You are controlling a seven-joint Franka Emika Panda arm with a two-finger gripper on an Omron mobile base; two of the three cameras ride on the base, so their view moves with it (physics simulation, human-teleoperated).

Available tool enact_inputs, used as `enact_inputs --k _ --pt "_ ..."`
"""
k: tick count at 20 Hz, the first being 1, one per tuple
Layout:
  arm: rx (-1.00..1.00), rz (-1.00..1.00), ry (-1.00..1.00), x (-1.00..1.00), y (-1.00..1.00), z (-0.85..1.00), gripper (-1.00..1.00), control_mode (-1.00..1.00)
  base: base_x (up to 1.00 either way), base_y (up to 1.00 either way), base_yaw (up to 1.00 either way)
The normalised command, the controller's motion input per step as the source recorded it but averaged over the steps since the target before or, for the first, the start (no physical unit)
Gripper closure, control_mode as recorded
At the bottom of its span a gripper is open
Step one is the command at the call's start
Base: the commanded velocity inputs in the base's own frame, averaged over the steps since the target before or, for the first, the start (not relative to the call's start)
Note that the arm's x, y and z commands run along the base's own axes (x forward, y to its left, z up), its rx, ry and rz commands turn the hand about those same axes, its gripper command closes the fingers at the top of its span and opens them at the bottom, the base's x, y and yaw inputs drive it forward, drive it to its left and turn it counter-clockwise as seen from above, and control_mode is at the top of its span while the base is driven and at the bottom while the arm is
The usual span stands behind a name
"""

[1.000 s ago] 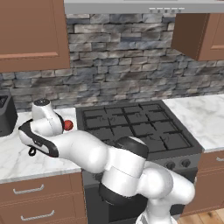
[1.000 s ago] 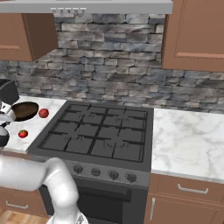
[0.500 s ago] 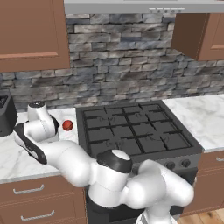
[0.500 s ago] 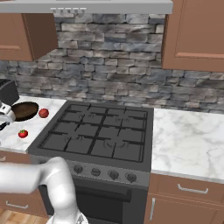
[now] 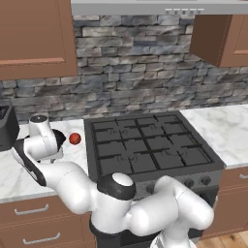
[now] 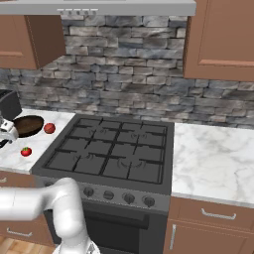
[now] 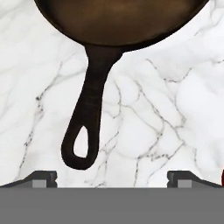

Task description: Place the pan on the front left burner on the stove. Then place the tomato and the onion in the pan and turn on the front left burner.

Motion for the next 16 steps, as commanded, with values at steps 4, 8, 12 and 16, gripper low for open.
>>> enact_inputs --k 4,8,12,16 --pt "0.0 0.0 0.0 0.2 0.12 -0.19 -1.0 -1.0 0.0 0.0 0.0" --pt "0.0 0.0 0.0 0.24 0.11 -0.16 -1.0 -1.0 0.0 0.0 0.0" --pt "0.0 0.0 0.0 0.29 0.13 -0.14 -1.0 -1.0 0.0 0.0 0.0" --pt "0.0 0.0 0.0 0.31 0.16 -0.16 -1.0 -1.0 0.0 0.0 0.0"
